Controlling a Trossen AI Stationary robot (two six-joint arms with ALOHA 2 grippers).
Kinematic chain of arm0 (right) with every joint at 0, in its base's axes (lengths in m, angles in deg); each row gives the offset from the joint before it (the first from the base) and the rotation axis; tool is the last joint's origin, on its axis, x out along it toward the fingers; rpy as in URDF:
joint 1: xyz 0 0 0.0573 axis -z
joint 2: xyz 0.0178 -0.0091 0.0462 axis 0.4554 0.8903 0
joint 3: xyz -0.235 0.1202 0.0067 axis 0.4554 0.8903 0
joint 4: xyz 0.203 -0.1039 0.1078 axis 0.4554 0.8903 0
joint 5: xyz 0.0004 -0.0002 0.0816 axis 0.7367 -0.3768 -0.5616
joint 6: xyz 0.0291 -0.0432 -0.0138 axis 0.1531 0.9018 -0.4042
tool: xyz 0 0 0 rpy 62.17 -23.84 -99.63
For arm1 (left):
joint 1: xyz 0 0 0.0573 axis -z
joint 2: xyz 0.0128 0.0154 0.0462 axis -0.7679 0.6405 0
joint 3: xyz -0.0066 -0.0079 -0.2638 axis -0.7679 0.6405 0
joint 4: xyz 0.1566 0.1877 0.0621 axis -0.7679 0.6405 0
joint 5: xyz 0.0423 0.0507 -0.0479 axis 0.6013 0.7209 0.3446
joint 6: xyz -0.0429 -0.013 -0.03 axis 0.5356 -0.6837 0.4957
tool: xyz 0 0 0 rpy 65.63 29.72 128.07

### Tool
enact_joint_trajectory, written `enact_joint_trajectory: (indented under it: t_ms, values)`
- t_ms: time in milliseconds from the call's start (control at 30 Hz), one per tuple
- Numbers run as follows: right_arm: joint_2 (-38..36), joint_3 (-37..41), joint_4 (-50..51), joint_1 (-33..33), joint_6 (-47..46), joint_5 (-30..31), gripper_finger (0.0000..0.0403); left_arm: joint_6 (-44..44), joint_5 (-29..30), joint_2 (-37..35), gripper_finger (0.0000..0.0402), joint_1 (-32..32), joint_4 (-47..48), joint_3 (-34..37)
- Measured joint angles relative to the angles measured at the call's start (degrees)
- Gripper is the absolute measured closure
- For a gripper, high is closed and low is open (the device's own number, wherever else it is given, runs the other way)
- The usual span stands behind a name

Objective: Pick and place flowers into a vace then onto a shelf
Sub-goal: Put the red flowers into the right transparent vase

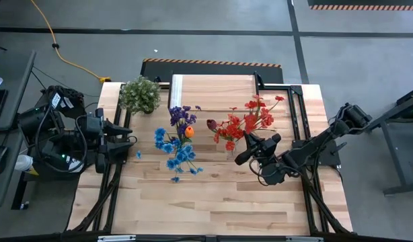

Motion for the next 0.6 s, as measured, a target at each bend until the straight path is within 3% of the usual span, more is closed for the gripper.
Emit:
enact_joint_trajectory:
  t_ms: [600]
  values:
    - [2.43,0.0,2.51,-0.02,-2.7,-0.57,0.0403,0.02,-0.2,0.02,0.0169,0.0,0.0,0.0]
